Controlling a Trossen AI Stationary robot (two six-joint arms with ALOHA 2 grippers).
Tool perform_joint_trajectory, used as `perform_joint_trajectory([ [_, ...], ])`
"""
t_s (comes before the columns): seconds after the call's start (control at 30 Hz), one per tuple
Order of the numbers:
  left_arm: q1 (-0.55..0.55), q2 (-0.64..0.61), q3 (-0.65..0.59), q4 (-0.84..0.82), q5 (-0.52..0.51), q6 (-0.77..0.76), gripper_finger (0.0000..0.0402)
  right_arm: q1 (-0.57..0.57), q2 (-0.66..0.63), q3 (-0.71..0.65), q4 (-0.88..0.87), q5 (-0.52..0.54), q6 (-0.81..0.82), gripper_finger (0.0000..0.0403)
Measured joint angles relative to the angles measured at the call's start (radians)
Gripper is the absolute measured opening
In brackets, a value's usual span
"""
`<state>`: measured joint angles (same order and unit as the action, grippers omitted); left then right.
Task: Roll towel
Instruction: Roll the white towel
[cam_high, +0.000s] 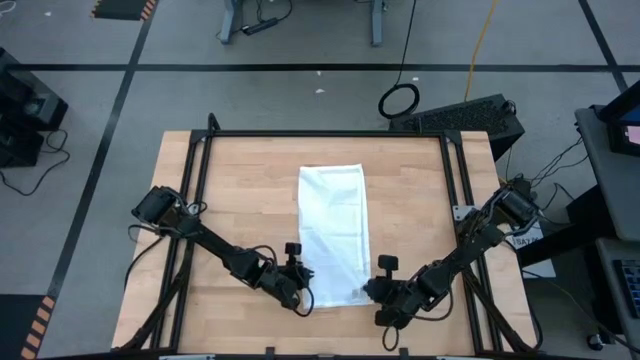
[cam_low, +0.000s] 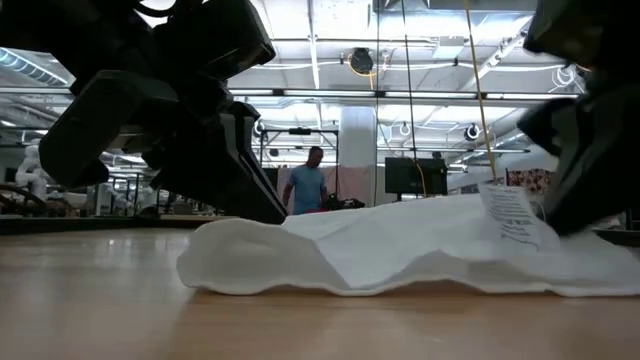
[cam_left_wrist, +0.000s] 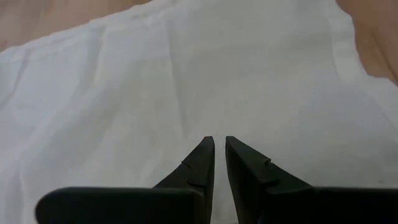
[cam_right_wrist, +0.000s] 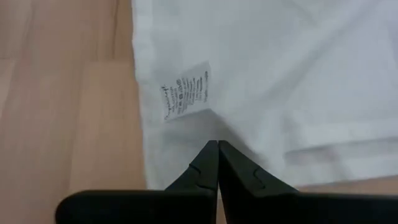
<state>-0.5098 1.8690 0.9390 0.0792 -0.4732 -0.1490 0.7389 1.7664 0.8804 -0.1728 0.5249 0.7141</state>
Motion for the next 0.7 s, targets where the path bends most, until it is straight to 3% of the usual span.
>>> perform_joint_trajectory([
  [0.33, 0.015, 0.000, 0.000, -0.005, 0.000, 0.008, 0.0048, 0.000, -0.001, -0.043, 0.058, -0.152, 0.037, 0.0000],
  [0.7, 0.099, 0.101, 0.005, 0.017, 0.006, -0.001, 0.0048, -0.002, -0.016, -0.034, 0.065, -0.221, 0.033, 0.0000],
])
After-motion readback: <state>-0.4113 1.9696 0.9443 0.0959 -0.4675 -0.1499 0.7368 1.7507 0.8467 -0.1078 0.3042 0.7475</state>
